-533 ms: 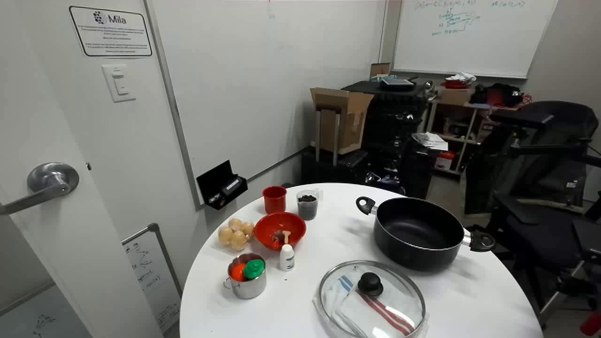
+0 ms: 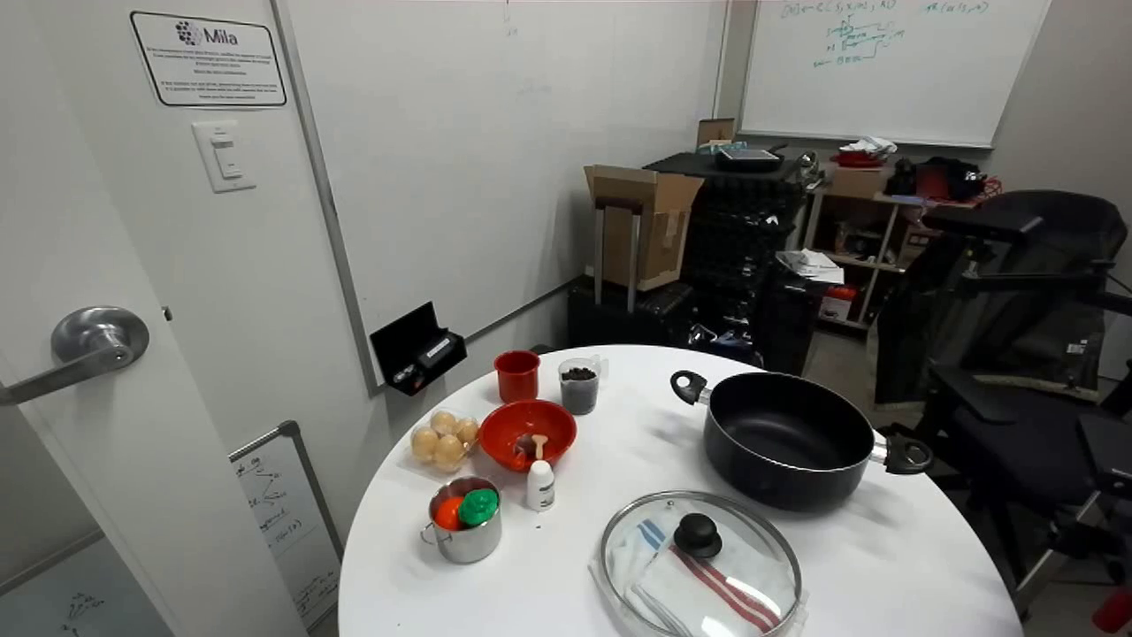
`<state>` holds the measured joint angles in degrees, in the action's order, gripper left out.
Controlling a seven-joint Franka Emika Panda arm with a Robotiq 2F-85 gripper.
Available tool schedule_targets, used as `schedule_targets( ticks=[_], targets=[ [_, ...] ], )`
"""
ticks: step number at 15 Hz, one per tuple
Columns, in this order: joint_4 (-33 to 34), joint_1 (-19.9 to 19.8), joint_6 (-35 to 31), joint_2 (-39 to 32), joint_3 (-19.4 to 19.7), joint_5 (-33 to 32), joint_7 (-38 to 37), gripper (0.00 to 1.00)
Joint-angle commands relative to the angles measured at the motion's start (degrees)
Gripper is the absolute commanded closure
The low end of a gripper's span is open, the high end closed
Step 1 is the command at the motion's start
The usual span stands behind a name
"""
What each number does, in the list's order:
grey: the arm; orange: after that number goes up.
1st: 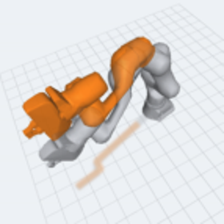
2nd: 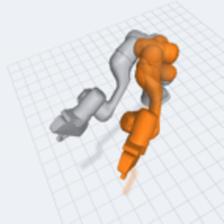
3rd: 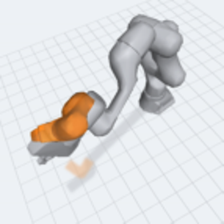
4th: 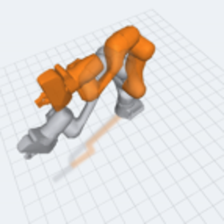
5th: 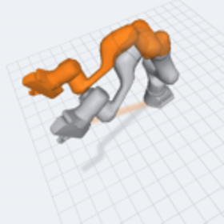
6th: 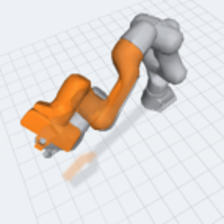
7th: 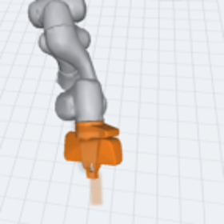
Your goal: Put the lid on the black pot
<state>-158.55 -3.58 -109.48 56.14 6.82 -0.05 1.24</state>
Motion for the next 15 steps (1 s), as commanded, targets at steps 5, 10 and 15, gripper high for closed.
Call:
schedule_targets(
  ticks=[5,10,15],
  targets=[
    [2.78,0.72,-5.60,-11.39,1.19,1.04,2.34,0.00],
    [5.72,2.56,-11.99,-24.74,0.87,2.26,4.11,0.00],
    [12.30,5.19,-15.35,-39.25,-0.26,5.34,6.43,0.00]
  ],
)
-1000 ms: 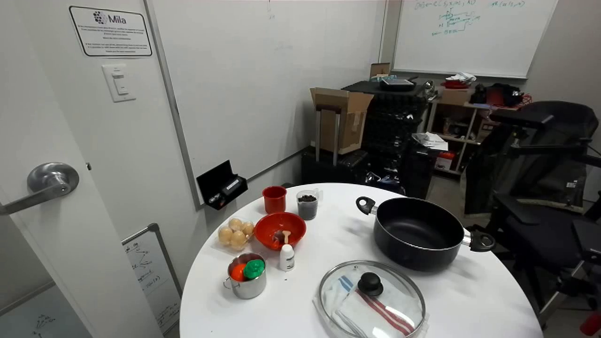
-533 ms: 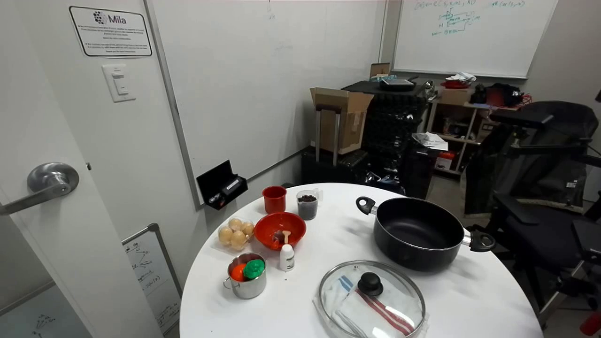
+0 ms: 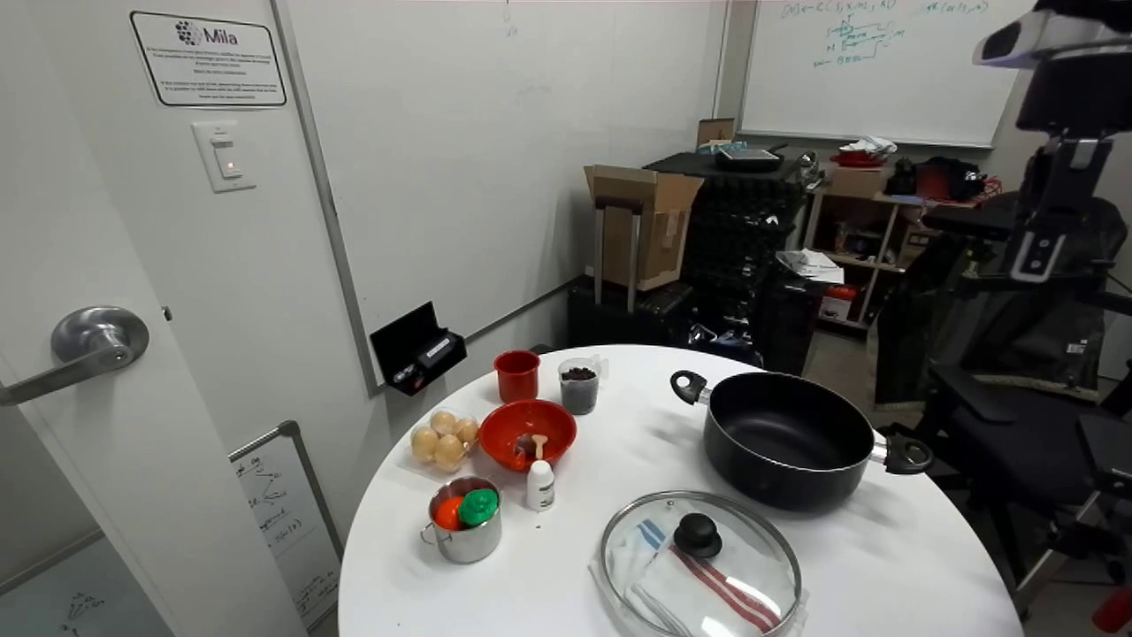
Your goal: Put the lid on the black pot
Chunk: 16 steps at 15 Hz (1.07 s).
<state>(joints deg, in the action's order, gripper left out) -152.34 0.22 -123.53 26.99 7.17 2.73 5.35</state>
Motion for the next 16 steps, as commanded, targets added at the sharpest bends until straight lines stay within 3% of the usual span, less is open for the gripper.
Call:
schedule_targets(
  ticks=[1,10,16],
  targets=[
    [7.80,1.96,-1.68,-13.28,-0.98,3.38,2.90,0.00],
    [23.82,2.10,-8.30,-38.48,-6.93,3.52,1.71,0.00],
    [33.76,2.26,-11.41,-52.42,-8.60,1.08,0.16,0.00]
  ],
)
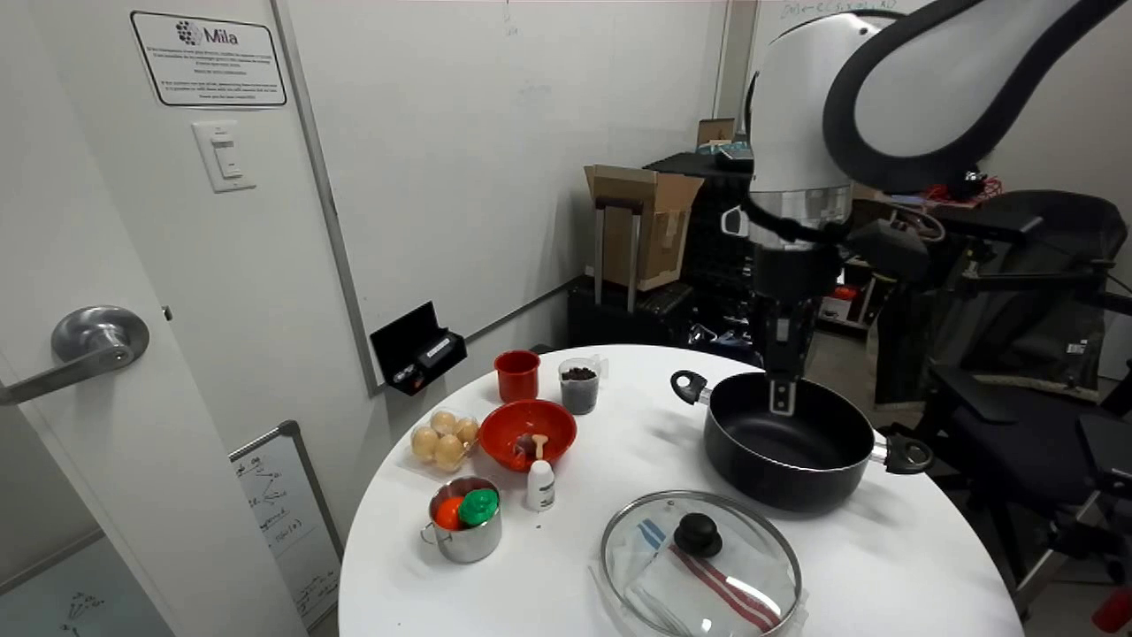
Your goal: Put the lid on the black pot
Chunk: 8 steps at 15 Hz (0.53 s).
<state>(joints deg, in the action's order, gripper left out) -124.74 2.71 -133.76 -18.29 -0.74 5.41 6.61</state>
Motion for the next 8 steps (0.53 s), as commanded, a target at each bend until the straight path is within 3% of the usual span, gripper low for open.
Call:
schedule_targets(
  ticks=[1,8],
  targets=[
    [7.82,-0.03,-1.65,-9.39,-0.52,-2.51,-1.63,0.00],
    [19.00,0.30,-0.46,-22.67,-0.54,-5.18,-2.27,0.00]
  ],
)
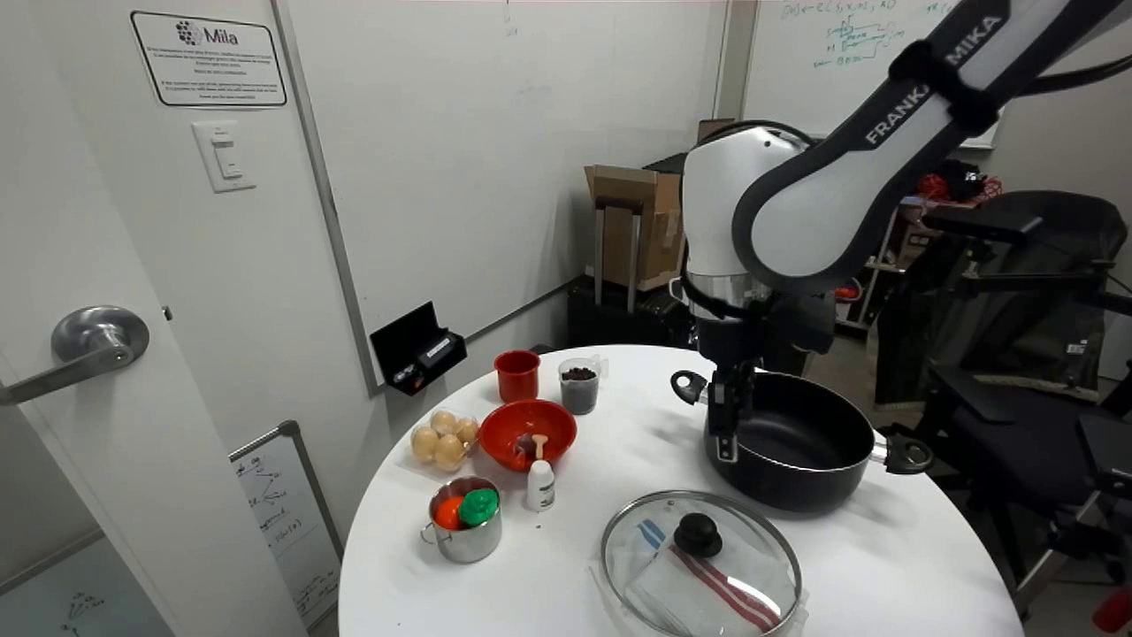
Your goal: Put the lid on the black pot
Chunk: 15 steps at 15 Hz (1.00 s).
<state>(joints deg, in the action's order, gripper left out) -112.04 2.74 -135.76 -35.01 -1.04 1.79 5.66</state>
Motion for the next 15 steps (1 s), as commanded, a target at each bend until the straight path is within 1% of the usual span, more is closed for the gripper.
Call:
schedule_targets(
  ticks=[1,6,15],
  targets=[
    [7.79,0.46,2.14,-7.66,-0.23,-1.74,-1.46,0.00],
    [13.09,1.58,5.50,-14.19,-0.43,-2.48,-1.44,0.00],
    [21.14,3.95,8.80,-22.19,-0.03,-5.71,-1.32,0.00]
  ],
)
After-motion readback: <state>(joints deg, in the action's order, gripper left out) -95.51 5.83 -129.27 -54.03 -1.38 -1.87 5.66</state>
